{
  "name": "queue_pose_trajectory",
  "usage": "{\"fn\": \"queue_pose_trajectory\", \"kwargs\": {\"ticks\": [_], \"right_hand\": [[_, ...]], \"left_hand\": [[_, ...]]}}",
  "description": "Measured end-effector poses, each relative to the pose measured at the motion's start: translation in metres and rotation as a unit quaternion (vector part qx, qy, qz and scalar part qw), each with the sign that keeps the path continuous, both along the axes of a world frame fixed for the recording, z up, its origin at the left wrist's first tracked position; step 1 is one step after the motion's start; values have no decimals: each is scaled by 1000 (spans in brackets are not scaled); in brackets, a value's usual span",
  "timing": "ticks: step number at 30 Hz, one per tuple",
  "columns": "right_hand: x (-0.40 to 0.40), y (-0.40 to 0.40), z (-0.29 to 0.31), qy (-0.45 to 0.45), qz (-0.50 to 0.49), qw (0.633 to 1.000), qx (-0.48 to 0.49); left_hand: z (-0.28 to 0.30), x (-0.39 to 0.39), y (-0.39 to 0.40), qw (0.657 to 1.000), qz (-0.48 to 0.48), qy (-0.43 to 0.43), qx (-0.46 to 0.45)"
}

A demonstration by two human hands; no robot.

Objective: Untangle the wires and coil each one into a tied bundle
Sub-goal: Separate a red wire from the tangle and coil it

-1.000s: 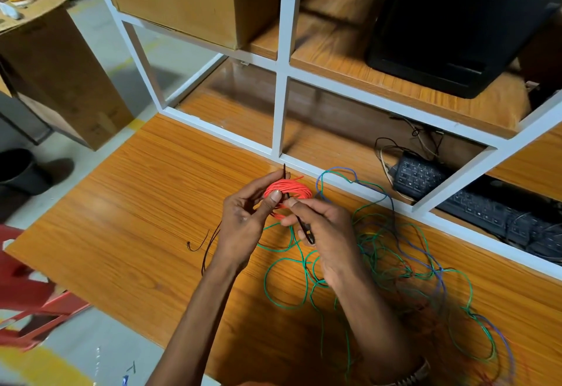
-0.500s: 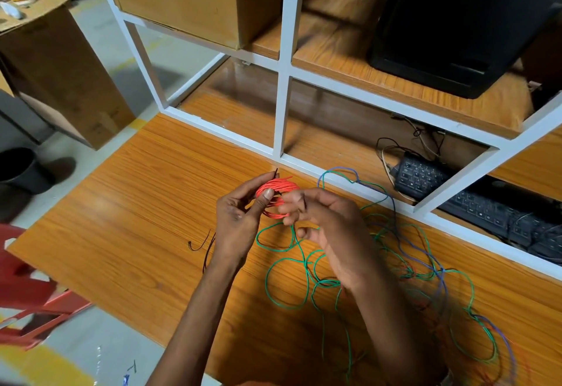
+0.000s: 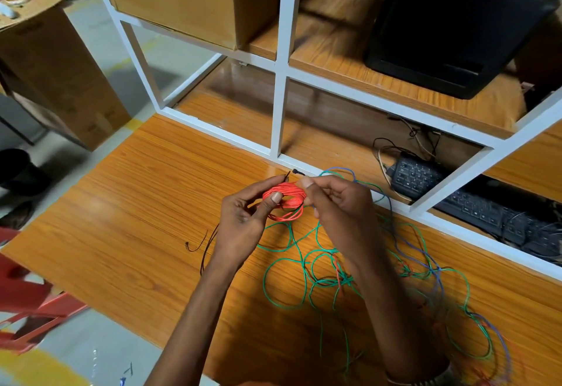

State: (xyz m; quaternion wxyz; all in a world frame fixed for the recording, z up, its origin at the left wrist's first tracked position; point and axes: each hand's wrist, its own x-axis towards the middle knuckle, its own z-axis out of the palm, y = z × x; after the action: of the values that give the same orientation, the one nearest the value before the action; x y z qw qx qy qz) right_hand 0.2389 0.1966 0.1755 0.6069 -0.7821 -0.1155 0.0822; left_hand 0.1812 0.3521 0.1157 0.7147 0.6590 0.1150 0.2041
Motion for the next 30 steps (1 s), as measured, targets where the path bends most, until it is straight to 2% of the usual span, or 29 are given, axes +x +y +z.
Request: {"fn": "queue_pose_trajectory", "kwargs": {"ticks": [4,9,30], "right_hand": [[0,1,0,102,-12,994,49],[0,2,6,174,-12,981,84],[-2,6,4,127,-37,990,52]], "left_hand": [[6,-1,-3,1000,-20,-10,18],[7,-1,-3,1000,-20,-13,19],[7,-2,-5,998,-40,-11,43]]}}
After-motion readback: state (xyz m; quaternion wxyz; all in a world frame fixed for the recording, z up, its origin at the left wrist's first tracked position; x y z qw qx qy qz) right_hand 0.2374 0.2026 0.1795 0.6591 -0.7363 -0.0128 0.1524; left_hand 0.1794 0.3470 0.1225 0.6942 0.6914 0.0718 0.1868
